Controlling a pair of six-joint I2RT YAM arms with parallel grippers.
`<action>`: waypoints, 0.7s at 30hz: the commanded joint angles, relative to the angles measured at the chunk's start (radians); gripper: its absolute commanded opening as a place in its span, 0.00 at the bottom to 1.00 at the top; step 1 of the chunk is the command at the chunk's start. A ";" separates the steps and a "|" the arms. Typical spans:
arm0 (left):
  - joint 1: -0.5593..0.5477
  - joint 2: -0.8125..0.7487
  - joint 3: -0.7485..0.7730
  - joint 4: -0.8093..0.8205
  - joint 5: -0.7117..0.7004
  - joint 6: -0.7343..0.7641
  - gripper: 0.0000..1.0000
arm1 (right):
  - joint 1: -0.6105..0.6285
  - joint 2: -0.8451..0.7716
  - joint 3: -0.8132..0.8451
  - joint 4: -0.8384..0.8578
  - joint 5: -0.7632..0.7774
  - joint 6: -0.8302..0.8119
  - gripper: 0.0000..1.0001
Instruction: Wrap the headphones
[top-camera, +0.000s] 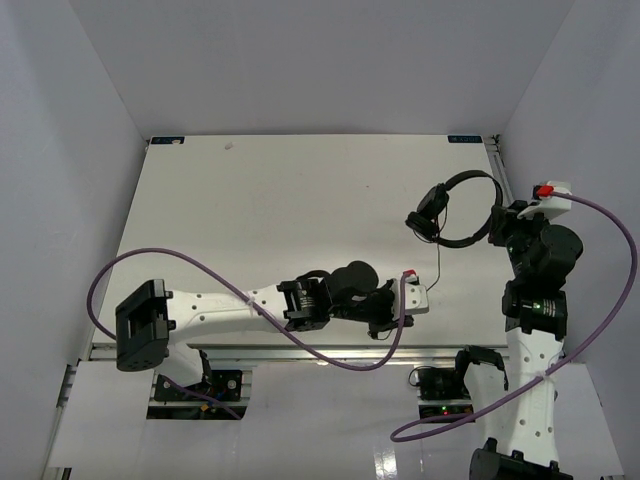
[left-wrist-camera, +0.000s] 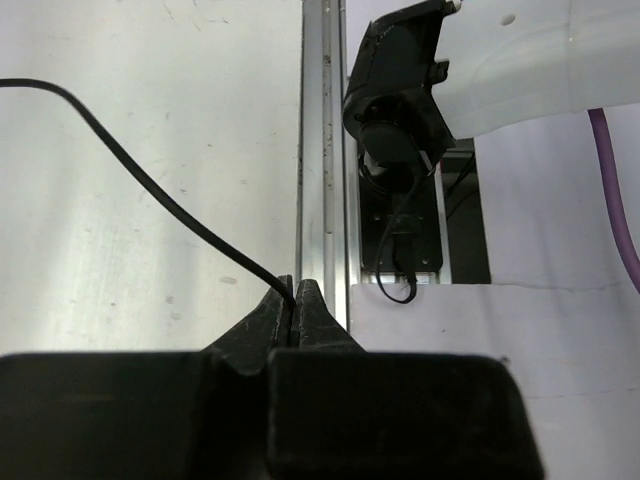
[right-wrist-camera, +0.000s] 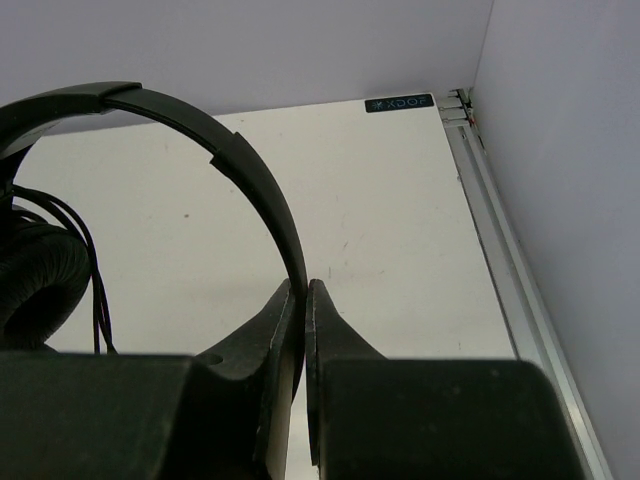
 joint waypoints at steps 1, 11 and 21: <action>0.000 -0.014 0.152 -0.206 -0.045 0.142 0.00 | 0.009 -0.040 -0.018 0.056 -0.002 -0.131 0.08; 0.054 -0.010 0.361 -0.324 -0.148 0.238 0.00 | 0.014 -0.111 -0.145 -0.002 -0.124 -0.442 0.08; 0.269 0.028 0.402 -0.307 -0.054 0.219 0.00 | 0.016 -0.128 -0.115 -0.148 -0.435 -0.541 0.08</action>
